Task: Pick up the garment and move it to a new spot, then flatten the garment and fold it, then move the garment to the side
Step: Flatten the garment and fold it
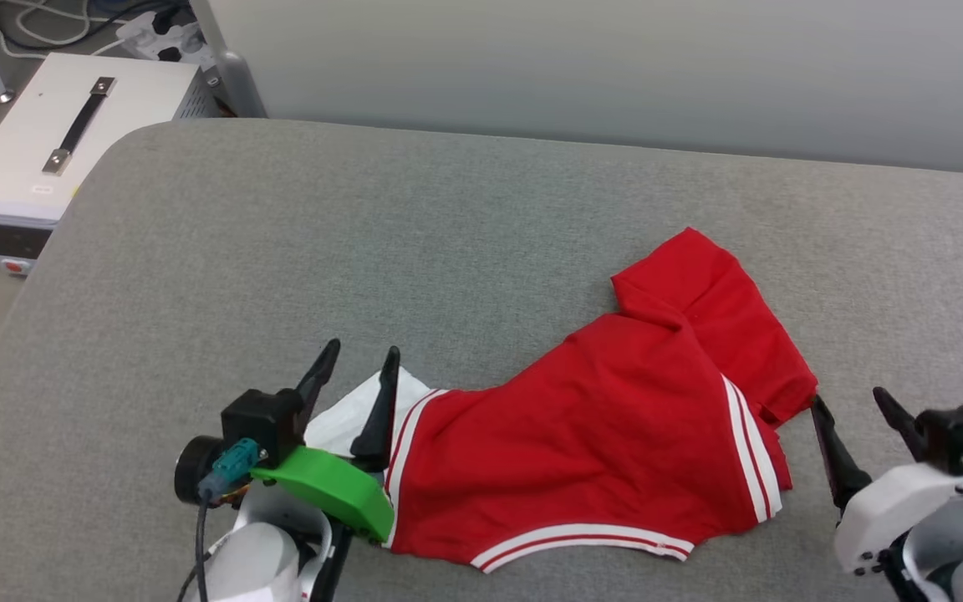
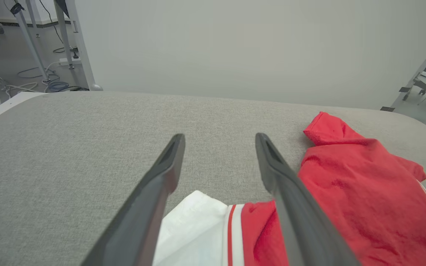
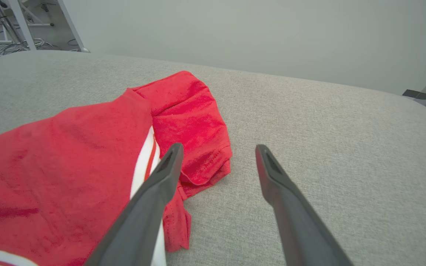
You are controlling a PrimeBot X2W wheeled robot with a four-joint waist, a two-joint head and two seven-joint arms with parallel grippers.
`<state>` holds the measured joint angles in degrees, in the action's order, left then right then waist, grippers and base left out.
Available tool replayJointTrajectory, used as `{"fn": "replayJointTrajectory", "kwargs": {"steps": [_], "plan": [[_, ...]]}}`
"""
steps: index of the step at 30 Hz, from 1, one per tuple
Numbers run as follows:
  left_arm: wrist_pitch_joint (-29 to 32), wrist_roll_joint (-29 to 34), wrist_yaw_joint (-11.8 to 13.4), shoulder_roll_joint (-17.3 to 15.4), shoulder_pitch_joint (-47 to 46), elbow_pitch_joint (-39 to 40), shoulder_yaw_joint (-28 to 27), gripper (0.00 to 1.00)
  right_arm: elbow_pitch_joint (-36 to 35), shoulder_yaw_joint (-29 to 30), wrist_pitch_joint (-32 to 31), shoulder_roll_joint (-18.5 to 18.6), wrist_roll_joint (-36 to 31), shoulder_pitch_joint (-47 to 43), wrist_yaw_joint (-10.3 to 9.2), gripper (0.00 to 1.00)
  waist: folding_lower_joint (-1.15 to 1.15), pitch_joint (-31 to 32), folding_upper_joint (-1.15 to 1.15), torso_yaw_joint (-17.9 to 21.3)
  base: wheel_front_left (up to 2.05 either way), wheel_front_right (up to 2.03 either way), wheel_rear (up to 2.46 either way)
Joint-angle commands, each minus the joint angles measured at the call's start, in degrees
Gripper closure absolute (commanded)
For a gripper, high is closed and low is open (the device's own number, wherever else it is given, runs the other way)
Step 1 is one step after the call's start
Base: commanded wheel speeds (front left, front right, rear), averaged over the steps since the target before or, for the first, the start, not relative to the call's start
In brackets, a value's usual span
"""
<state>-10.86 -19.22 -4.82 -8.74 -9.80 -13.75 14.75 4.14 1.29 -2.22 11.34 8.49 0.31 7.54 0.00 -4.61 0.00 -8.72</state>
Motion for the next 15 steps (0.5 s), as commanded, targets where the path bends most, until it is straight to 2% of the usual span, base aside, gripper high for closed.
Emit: {"fn": "replayJointTrajectory", "kwargs": {"steps": [1,5,8,12,15], "plan": [[-0.82,0.63,-0.25,0.58,-0.8,0.26,0.68,0.0,-0.78,-0.84,-3.98,2.24,1.8,1.99,-0.05,0.0,0.0,-0.91,0.0,-1.82,0.0,0.0,0.0],[-1.82,1.39,-0.72,1.47,-1.51,-0.03,2.86,0.0,-2.2,-4.31,-20.5,10.01,7.77,5.87,-0.05,0.0,0.0,-2.35,0.0,-4.22,0.0,0.0,0.0],[-2.42,1.43,-0.97,2.07,-2.3,-0.48,3.89,0.0,-2.99,-6.27,-32.68,14.09,12.92,9.31,-0.05,0.0,0.0,-3.71,0.0,-6.22,0.0,0.0,0.0],[-2.99,1.23,-1.16,2.69,-3.29,-1.23,4.59,0.0,-2.06,-7.57,-43.04,17.35,16.84,13.85,-0.05,0.0,0.0,-5.56,0.0,-8.51,0.0,0.0,0.0],[-3.34,1.11,-1.27,3.06,-3.88,-1.75,4.99,0.0,0.01,-7.99,-47.88,18.05,18.06,16.14,-0.05,0.0,0.0,-6.69,0.0,-9.95,0.0,0.0,0.0]]}}
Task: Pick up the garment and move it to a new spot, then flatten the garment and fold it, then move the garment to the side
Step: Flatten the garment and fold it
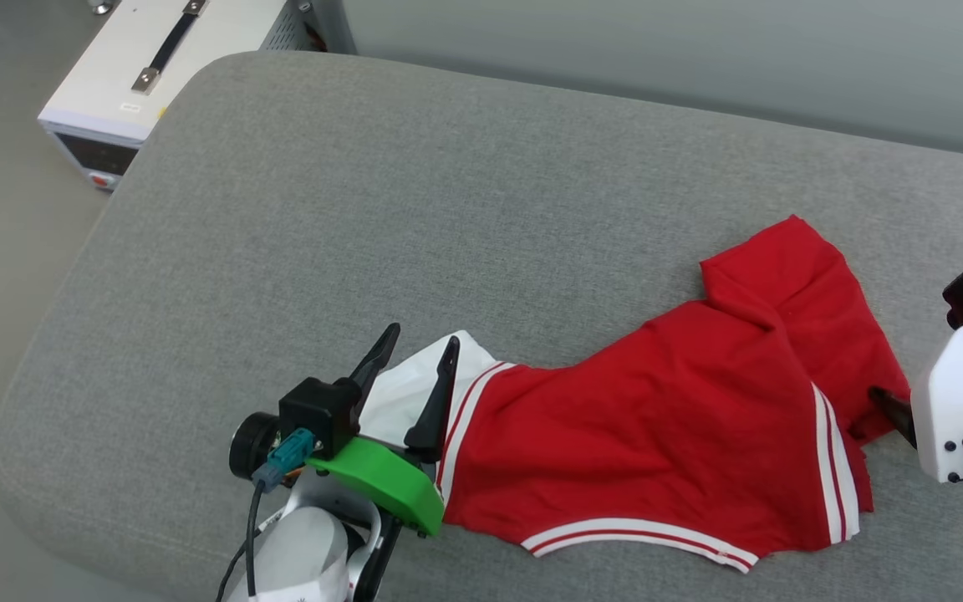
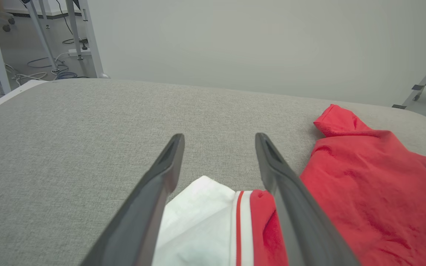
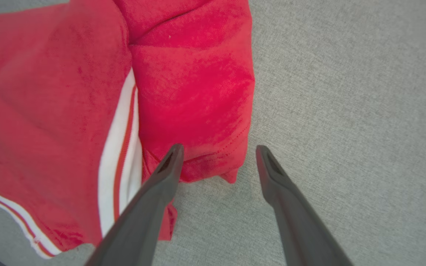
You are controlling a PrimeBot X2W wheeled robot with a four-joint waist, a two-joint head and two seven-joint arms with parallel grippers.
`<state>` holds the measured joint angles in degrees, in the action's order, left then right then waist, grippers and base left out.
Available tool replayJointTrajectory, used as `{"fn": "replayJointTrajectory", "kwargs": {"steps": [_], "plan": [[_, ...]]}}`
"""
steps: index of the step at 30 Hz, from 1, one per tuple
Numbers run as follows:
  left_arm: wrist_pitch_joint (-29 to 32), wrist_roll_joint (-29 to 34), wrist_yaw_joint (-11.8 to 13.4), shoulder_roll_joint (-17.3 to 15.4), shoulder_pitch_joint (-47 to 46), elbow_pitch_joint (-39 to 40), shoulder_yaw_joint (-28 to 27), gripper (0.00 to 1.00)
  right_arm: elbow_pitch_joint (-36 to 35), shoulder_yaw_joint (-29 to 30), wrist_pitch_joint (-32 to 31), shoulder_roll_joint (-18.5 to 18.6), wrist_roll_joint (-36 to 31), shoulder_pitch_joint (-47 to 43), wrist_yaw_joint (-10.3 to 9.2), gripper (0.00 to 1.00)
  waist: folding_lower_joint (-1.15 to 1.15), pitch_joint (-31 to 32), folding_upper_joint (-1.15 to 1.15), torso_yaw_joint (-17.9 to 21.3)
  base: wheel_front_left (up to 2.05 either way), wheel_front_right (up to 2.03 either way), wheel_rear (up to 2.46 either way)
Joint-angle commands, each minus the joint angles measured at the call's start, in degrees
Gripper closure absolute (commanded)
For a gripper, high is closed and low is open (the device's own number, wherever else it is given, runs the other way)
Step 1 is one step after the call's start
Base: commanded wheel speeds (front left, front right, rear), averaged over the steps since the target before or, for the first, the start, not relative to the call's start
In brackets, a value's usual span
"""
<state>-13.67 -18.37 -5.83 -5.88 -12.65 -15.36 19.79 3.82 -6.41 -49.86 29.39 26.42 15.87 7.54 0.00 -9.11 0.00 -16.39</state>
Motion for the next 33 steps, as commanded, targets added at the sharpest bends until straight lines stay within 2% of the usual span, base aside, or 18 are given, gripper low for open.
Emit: {"fn": "replayJointTrajectory", "kwargs": {"steps": [1,13,14,15,16,19,24,33], "plan": [[-0.64,0.26,-0.3,0.32,-1.26,-0.3,0.13,0.0,1.26,-0.56,-1.3,0.36,0.0,1.27,-0.05,0.0,0.0,-2.61,0.0,-2.79,0.0,0.0,0.0],[-1.24,0.09,-0.56,1.37,-3.39,-0.66,0.79,0.0,11.08,-1.92,-1.64,1.76,-2.68,3.47,-0.05,0.0,0.0,-6.52,0.0,-6.46,0.0,0.0,0.0],[-1.26,0.08,-0.58,1.42,-3.47,-0.56,0.82,0.0,11.45,-2.02,-1.75,1.72,-2.51,3.55,-0.05,0.33,0.0,-6.71,0.0,-6.59,0.0,0.0,0.0],[-1.27,0.08,-0.6,1.49,-3.58,-0.44,0.86,0.0,11.89,-1.96,-1.71,1.65,-2.24,3.83,-0.05,0.75,0.0,-6.95,0.0,-6.74,0.0,0.0,0.0],[-1.28,0.08,-0.61,1.55,-3.67,-0.36,0.88,0.0,12.19,-1.85,-1.44,1.52,-1.9,4.16,-0.05,1.0,0.0,-7.11,0.0,-6.84,0.0,0.0,0.0],[-1.3,0.12,-0.63,1.74,-3.93,-0.1,0.91,0.0,13.15,-1.45,0.55,1.49,-0.62,5.93,-0.05,1.0,0.0,-7.5,0.0,-7.2,0.0,0.0,0.0],[-1.31,0.05,-0.71,2.05,-4.11,-0.09,1.01,0.0,13.45,-3.84,6.9,4.2,-2.03,10.26,-0.05,1.0,0.0,-7.07,0.0,-7.68,0.0,0.0,0.0],[-1.32,0.08,-0.86,2.29,-3.97,-0.46,0.72,0.0,15.93,-8.69,24.18,7.9,-4.82,21.48,-0.05,1.0,0.0,-5.36,0.0,-8.42,0.0,0.0,0.0]]}}
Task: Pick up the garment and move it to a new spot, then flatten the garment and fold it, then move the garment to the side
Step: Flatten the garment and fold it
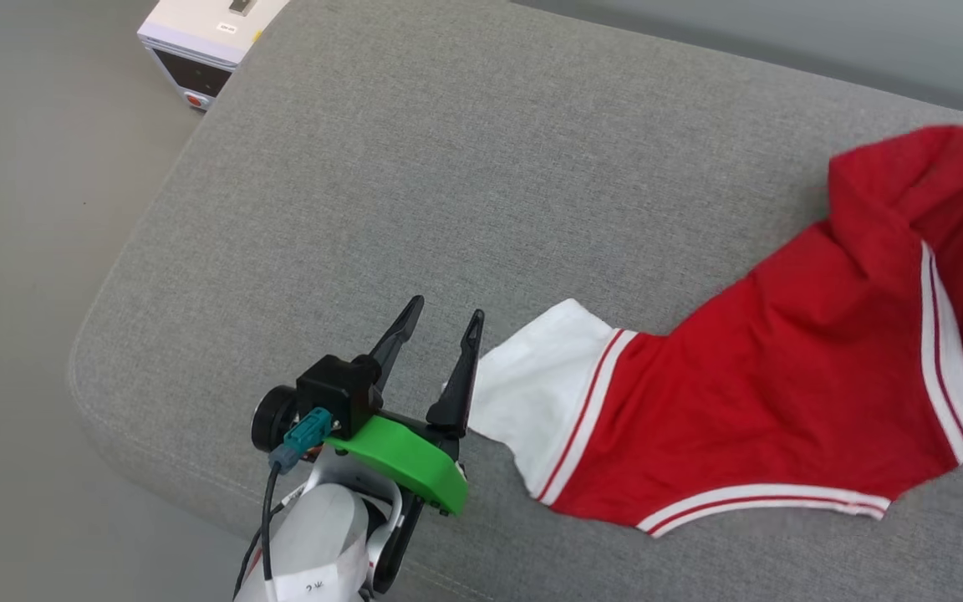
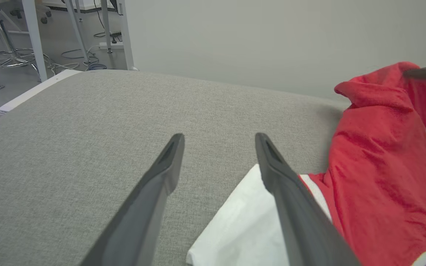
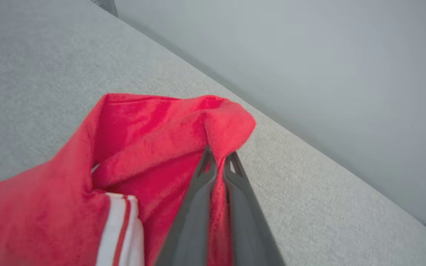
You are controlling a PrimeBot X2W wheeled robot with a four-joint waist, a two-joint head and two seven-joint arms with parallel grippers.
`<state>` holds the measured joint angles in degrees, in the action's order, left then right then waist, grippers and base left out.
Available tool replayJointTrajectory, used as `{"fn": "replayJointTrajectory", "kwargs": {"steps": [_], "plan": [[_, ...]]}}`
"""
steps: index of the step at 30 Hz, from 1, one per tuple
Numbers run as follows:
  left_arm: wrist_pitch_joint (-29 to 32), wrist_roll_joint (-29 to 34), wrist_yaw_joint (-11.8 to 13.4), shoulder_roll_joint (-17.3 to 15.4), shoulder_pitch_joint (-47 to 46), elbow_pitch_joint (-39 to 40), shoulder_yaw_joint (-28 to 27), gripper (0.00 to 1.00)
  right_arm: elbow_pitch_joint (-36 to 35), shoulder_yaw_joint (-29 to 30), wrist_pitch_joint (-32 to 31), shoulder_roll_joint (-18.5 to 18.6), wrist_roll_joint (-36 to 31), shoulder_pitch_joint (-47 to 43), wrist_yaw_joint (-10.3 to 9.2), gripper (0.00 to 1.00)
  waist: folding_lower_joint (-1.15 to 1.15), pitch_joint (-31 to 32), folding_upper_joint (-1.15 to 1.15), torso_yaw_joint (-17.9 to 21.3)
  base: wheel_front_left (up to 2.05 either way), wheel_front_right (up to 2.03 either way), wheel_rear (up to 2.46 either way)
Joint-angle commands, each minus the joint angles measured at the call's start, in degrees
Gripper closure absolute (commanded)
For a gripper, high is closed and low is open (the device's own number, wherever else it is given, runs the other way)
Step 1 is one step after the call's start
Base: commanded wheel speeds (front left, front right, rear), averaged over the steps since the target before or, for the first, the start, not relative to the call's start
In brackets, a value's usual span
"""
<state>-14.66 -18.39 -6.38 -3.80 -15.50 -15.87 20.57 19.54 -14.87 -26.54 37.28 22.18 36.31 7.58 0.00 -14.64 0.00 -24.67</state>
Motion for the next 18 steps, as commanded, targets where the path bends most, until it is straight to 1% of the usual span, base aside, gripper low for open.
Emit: {"fn": "replayJointTrajectory", "kwargs": {"steps": [1,7,11,12,13,14,18], "plan": [[-0.33,0.09,-0.32,0.23,-1.06,0.08,-0.11,0.0,0.67,-0.42,2.83,0.06,-1.11,2.47,-0.09,1.0,0.0,0.15,0.0,-0.21,0.0,0.0,0.0],[-0.33,0.17,-0.42,0.35,-1.15,0.59,-0.29,0.0,4.67,-0.43,11.0,0.77,-5.89,10.0,-0.09,1.0,0.0,-1.41,0.0,-0.82,0.0,0.0,0.0],[-0.33,0.21,-0.49,0.44,-1.38,0.67,-0.28,0.0,9.99,-1.37,11.93,-0.43,-8.42,11.87,-0.09,1.0,0.0,-2.53,0.0,-1.47,0.0,0.0,0.0],[-0.33,0.21,-0.5,0.47,-1.44,0.67,-0.25,0.0,11.33,-1.77,12.15,-0.7,-8.83,12.07,-0.09,0.95,0.0,-2.71,0.0,-1.59,0.0,0.0,0.0],[-0.33,0.18,-0.52,0.5,-1.48,0.64,-0.18,0.0,12.97,-2.31,12.52,-0.9,-9.6,12.3,-0.09,0.64,0.0,-2.97,0.0,-1.76,0.0,0.0,0.0],[-0.33,0.16,-0.53,0.52,-1.53,0.55,-0.1,0.0,14.38,-2.45,12.89,-1.15,-10.18,12.48,-0.09,0.0,0.0,-3.11,0.0,-1.85,0.0,0.0,0.0],[-0.33,0.11,-0.6,0.59,-1.75,0.18,0.07,0.0,20.52,-2.75,14.44,-3.05,-10.94,13.23,-0.09,0.0,0.0,-3.13,0.0,-2.06,0.0,0.0,0.0]]}}
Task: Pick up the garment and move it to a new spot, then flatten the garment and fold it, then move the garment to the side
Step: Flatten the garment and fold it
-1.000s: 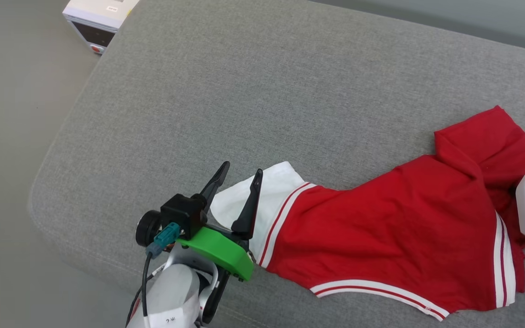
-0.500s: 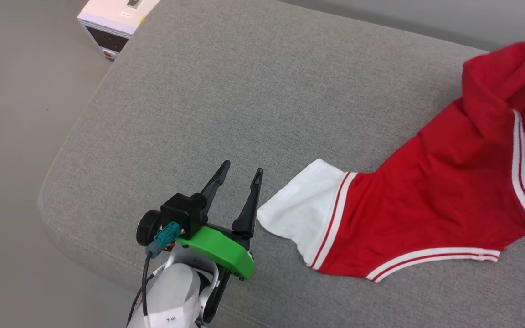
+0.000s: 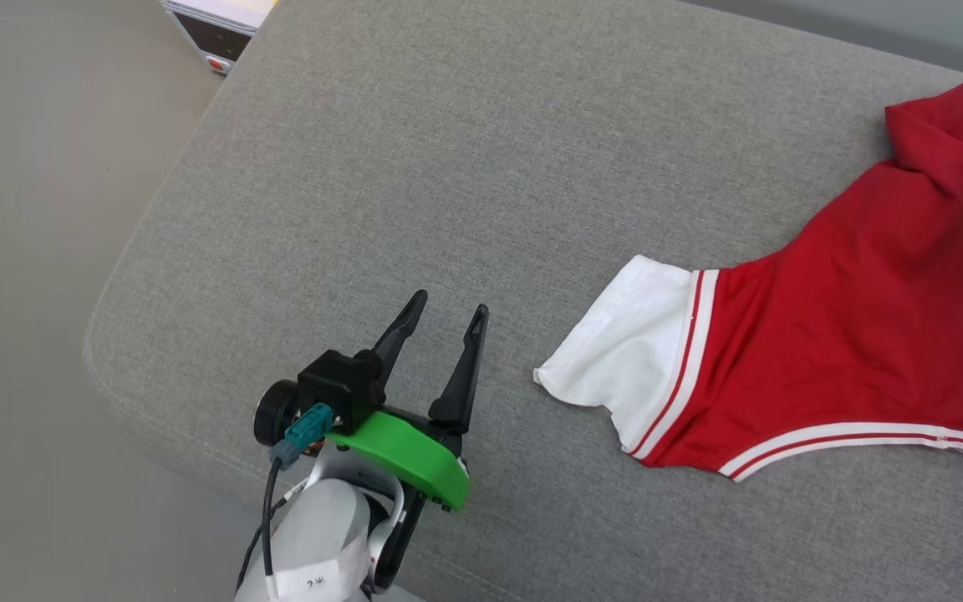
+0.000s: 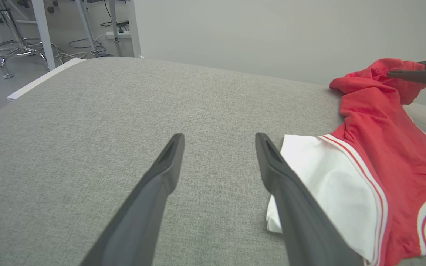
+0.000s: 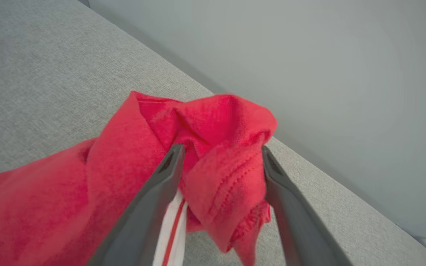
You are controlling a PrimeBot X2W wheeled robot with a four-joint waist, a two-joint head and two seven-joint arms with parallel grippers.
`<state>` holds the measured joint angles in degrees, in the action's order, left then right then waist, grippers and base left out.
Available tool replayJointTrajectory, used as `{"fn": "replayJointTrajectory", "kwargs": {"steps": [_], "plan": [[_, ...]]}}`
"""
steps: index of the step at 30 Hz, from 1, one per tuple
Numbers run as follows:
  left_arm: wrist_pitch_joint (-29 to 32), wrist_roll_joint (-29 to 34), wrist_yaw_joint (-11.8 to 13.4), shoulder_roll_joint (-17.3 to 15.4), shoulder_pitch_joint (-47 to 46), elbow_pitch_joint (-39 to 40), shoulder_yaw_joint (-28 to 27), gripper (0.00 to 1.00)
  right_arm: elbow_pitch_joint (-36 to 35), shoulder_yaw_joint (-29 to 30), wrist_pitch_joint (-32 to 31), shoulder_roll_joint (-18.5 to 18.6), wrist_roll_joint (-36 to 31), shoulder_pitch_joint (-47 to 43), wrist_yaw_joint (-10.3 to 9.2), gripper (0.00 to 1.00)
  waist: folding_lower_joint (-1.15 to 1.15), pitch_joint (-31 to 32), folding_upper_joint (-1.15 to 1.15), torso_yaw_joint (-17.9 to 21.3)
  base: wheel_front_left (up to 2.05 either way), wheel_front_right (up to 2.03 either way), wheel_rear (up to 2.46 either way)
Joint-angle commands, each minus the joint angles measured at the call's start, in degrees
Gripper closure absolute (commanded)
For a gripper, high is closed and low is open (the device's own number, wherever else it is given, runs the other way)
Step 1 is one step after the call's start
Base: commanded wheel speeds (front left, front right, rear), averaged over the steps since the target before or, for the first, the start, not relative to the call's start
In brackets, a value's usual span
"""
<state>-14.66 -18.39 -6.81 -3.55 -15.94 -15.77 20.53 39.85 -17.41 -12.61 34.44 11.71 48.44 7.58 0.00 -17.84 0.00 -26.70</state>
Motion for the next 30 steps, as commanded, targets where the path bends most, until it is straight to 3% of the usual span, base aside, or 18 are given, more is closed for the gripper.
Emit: {"fn": "replayJointTrajectory", "kwargs": {"steps": [1,7,14,23,30], "plan": [[-0.33,0.13,-0.17,0.36,-1.31,-0.05,0.0,0.0,1.45,-0.26,1.38,-0.83,-0.47,1.23,-0.09,0.0,0.0,0.34,0.0,0.09,0.0,0.0,0.0],[-0.33,0.19,-0.15,0.03,-0.81,-0.81,-0.89,0.0,5.47,-1.36,5.34,-3.23,0.71,0.94,-0.09,0.0,0.0,3.18,0.0,2.01,0.0,0.0,0.0],[-0.34,-0.5,-0.22,-0.92,0.58,-1.54,-1.84,0.0,4.41,-1.12,10.43,-5.08,5.17,-1.64,-0.09,0.0,0.0,8.19,0.0,6.09,0.0,0.0,0.0],[-0.34,-2.18,0.13,-1.66,3.25,-1.3,-3.61,0.0,-5.54,2.7,17.47,-6.28,11.38,-11.91,-0.09,0.0,0.0,13.56,0.0,12.09,0.0,0.0,0.0],[-0.34,-2.99,0.71,-1.48,5.25,-0.67,-4.69,0.0,-16.98,11.26,20.57,-9.73,12.16,-25.85,-0.09,0.0,0.0,14.94,0.0,16.06,0.0,0.0,0.0]]}}
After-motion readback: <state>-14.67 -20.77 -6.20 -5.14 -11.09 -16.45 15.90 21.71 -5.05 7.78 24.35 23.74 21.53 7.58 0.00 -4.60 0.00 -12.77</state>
